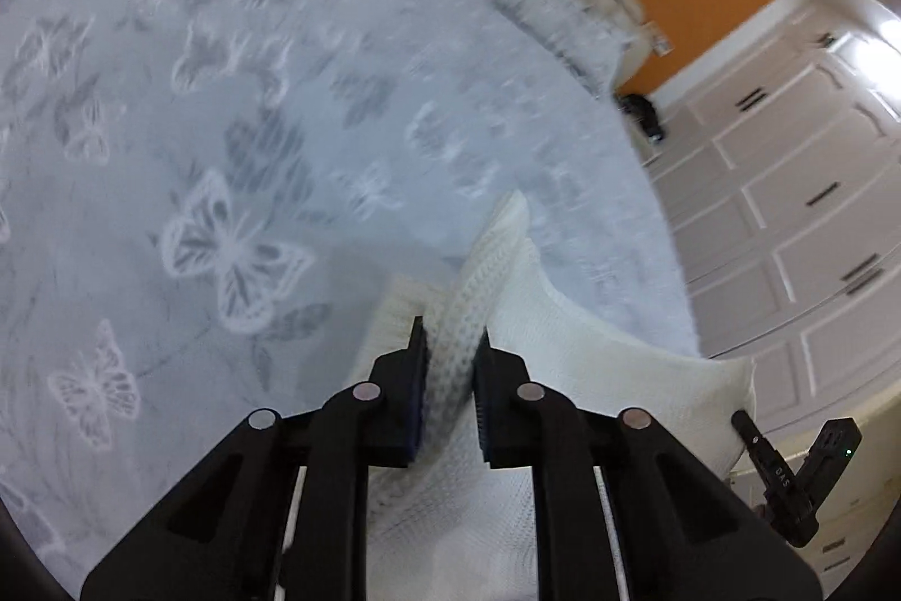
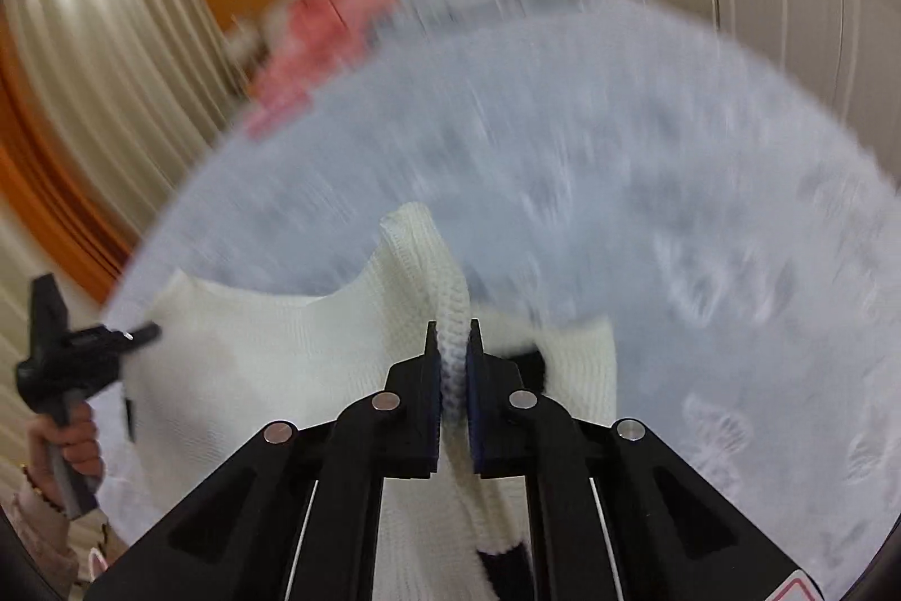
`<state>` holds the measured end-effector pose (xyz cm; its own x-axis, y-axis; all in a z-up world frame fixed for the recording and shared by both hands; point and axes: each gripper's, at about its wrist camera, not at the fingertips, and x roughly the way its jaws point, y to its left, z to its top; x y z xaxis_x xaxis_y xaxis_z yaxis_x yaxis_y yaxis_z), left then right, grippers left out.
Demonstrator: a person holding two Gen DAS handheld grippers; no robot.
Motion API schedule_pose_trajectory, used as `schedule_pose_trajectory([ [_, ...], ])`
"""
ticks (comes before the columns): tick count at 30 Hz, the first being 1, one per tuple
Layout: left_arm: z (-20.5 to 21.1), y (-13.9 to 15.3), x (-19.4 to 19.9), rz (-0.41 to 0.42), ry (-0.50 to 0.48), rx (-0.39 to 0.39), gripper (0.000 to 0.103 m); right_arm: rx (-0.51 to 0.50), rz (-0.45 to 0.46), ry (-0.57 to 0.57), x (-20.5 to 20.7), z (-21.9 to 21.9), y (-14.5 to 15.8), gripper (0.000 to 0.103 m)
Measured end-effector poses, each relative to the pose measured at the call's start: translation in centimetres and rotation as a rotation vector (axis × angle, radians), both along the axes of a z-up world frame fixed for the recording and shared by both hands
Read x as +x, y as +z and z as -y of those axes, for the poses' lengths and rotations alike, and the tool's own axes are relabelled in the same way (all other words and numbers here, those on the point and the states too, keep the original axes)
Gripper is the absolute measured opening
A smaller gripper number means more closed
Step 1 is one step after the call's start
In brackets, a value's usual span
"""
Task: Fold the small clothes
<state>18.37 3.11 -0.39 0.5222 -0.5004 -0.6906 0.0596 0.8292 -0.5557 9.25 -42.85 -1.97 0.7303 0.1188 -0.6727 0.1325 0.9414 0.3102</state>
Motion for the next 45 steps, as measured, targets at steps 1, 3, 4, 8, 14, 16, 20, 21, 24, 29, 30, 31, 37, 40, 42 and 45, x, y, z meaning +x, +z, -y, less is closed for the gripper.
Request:
schedule_pose_trajectory([
  [1,0.3,0.3,0.2,-0.001,0.004,0.004,0.014,-0.027,0.035,-0.008,-0.7,0.0,1.4,0.007],
  [3,1.5,-0.5,1.6,-0.012,0.019,0.065,0.023,-0.044,0.042,-0.023,-0.5,0.8,2.0,0.007],
  [4,1.9,-1.6,2.5,-0.021,0.028,0.122,0.027,-0.056,0.017,-0.039,0.5,1.5,1.0,0.008],
  [8,1.1,-6.8,2.9,-0.231,0.101,0.191,0.034,-0.121,-0.328,-0.082,5.3,3.6,-9.4,0.012],
  [14,-2.6,-5.1,-6.0,-0.122,0.121,0.224,0.065,0.007,-0.274,-0.121,-1.3,3.4,-8.3,0.037],
  [16,-3.2,-6.4,-8.2,-0.156,0.118,0.259,0.066,0.025,-0.254,-0.109,-5.3,2.7,-7.5,0.039],
  [20,-3.6,-10.7,-10.0,-0.27,0.136,0.198,0.068,0.048,-0.346,-0.095,-10.3,1.2,-9.5,0.041],
  [21,-3.3,-11.8,-10.2,-0.289,0.158,0.159,0.07,0.066,-0.369,-0.09,-11.0,0.9,-10.2,0.042],
  [24,-2.6,-12.8,-10.7,-0.263,0.209,0.16,0.075,0.162,-0.44,-0.102,-11.6,0.6,-12.1,0.042],
  [29,-1.9,-13.4,-9.6,-0.343,0.228,0.035,0.026,0.3,-0.396,-0.122,-10.6,0.6,-13.1,0.054],
  [30,-2.2,-13.2,-9.0,-0.363,0.231,-0.006,0.018,0.337,-0.383,-0.129,-10.2,0.6,-13.4,0.054],
  [31,-2.5,-13.0,-9.0,-0.387,0.234,-0.057,0.011,0.395,-0.372,-0.147,-9.9,0.6,-13.8,0.052],
  [37,-3.0,-5.3,-13.2,-0.273,0.119,-0.057,0.009,0.427,-0.253,-0.182,-10.4,0.2,-8.1,0.01],
  [40,-2.8,-6.7,-14.6,-0.305,0.123,0.045,0.004,0.315,-0.244,-0.146,-12.6,0.1,-5.0,0.01],
  [42,-2.9,-10.0,-14.9,-0.377,0.145,0.021,0.004,0.235,-0.306,-0.14,-13.1,0.1,-6.1,0.01],
  [45,-2.4,-12.7,-16.2,-0.439,0.225,-0.089,0.006,0.127,-0.495,-0.126,-13.5,-0.3,-12.6,0.013],
])
